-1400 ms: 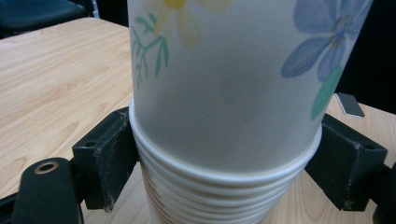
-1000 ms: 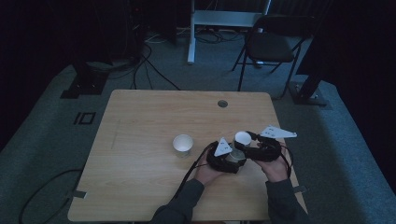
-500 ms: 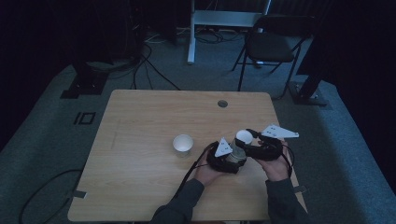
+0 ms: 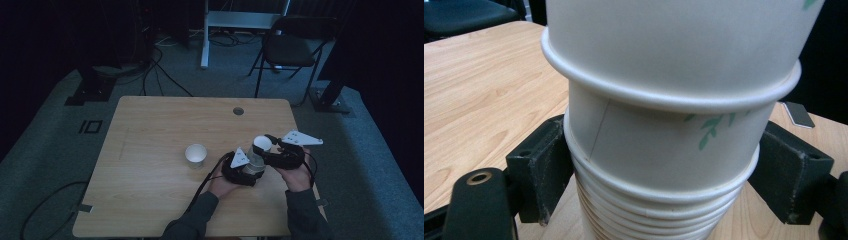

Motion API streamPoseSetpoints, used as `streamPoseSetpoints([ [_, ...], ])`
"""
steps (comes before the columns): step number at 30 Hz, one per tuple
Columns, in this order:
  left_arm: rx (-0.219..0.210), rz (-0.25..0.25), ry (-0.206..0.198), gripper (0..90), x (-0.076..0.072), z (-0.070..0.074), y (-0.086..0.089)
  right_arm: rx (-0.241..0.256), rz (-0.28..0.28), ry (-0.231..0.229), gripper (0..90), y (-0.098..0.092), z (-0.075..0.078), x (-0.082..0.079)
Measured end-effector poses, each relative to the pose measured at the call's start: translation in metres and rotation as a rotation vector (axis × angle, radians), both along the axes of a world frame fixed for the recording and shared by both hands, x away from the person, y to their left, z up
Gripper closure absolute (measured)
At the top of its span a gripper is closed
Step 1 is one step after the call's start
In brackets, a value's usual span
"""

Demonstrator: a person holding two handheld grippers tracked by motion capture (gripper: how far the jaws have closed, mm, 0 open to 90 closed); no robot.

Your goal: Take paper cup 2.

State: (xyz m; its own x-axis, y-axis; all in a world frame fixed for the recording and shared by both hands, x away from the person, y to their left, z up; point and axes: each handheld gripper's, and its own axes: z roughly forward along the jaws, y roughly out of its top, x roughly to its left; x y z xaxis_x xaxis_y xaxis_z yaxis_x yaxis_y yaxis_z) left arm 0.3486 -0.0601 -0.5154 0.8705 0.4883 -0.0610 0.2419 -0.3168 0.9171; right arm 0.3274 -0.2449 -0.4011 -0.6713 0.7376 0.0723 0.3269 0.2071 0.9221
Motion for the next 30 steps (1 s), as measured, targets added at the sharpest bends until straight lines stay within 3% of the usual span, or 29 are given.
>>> streamPoseSetpoints([
  [14, -0.008, 0.021, -0.011, 15.3, -0.001, 0.006, 0.001, 0.021, -0.011, -0.026, 34.7, -0.006, 0.011, -0.002],
  [30, -0.049, 0.016, -0.001, 15.4, -0.003, 0.019, 0.020, 0.022, -0.010, -0.056, 34.7, -0.006, 0.024, -0.004],
])
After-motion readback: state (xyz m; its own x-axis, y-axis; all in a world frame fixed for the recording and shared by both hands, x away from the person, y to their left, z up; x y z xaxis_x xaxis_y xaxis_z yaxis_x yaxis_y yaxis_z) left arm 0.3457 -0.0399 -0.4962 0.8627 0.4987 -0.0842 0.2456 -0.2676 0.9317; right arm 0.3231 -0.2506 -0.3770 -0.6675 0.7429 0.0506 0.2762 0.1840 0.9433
